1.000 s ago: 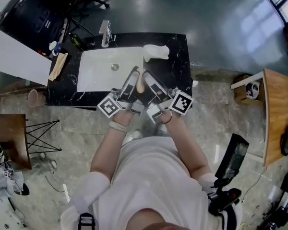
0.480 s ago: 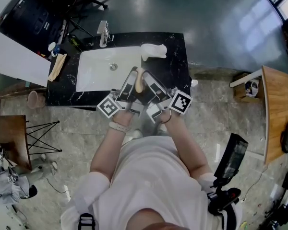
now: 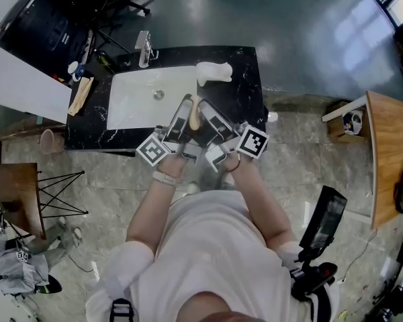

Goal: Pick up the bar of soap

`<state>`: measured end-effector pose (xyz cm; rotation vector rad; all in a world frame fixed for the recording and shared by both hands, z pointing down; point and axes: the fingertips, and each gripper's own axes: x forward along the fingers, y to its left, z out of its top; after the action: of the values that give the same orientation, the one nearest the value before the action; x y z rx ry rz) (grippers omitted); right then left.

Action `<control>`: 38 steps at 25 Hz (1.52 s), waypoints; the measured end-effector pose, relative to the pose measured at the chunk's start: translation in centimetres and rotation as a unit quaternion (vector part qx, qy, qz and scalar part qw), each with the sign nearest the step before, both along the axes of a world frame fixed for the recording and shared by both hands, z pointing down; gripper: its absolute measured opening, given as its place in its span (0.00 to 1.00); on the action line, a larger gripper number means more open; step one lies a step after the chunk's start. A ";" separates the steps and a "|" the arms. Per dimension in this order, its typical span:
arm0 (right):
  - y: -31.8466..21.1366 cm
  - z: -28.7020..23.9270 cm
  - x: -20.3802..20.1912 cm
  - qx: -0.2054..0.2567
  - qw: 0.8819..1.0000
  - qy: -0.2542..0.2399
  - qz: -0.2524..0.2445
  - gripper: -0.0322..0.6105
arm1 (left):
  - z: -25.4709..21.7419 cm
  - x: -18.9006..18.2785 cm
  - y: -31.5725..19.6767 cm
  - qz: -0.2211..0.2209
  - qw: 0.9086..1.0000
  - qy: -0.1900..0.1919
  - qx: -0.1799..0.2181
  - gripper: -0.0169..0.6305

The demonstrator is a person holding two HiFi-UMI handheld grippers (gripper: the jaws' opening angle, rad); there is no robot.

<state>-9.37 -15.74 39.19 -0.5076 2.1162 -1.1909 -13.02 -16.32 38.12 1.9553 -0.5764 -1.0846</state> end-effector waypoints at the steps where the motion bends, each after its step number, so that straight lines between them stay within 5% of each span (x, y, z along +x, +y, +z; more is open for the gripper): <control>1: 0.0 0.0 0.0 0.000 1.000 0.000 0.001 0.22 | -0.1 0.0 0.0 0.000 1.000 0.000 0.000 0.41; 38: -0.5 0.2 0.4 -0.005 1.000 0.000 0.004 0.16 | -0.2 0.4 -0.4 0.008 1.000 0.002 -0.003 0.41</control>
<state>-9.01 -16.19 39.40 -0.5199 2.1076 -1.1989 -12.58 -16.75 37.94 1.9500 -0.5595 -1.0754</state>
